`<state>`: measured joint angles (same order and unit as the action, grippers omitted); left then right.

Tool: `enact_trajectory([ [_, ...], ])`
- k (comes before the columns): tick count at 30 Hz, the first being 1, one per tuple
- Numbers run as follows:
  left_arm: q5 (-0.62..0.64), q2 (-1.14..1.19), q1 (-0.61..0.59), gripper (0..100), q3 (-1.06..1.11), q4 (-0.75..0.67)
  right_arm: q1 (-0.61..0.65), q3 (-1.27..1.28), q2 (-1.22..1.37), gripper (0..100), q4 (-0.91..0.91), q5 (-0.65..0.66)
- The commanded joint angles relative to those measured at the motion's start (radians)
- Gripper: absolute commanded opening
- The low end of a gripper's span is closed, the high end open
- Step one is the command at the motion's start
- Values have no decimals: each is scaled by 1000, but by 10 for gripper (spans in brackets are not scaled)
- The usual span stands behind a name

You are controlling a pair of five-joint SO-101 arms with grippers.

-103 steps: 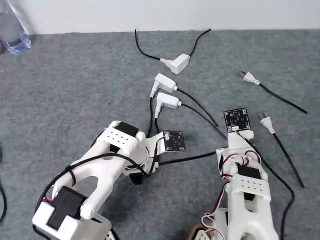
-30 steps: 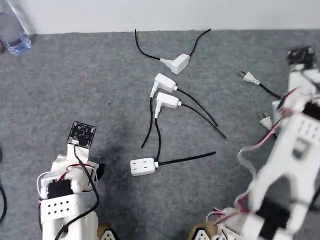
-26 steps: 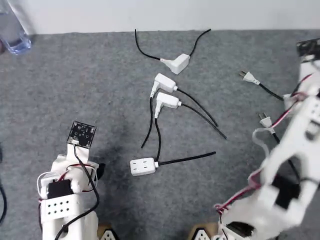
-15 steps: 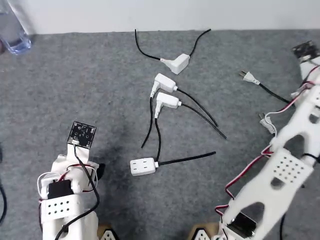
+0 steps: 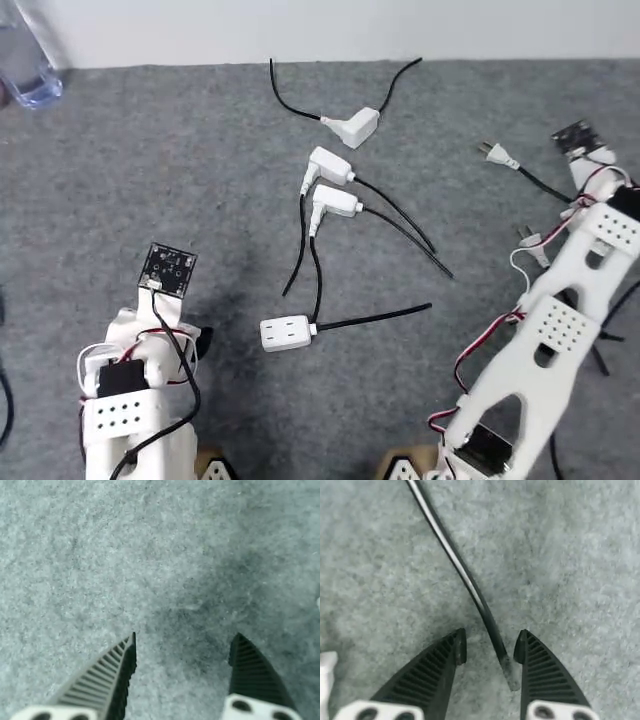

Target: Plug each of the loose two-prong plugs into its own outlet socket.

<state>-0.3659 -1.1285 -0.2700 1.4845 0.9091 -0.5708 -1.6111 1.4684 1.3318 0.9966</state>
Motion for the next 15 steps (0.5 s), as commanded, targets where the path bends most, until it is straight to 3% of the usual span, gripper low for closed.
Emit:
enact_trajectory([
  [1, -9, -14, 9, 284, -4, -18, -7, -54, 5, 151, -41, 17],
  [5, -9, -14, 9, 284, -4, -20, -16, -55, 10, 0, -65, 17],
  [8, -9, -14, 11, 284, -4, -20, -18, -55, 5, 39, -67, 17],
  [15, -9, -14, 12, 284, -4, -21, -18, -57, 5, 8, -58, 20],
])
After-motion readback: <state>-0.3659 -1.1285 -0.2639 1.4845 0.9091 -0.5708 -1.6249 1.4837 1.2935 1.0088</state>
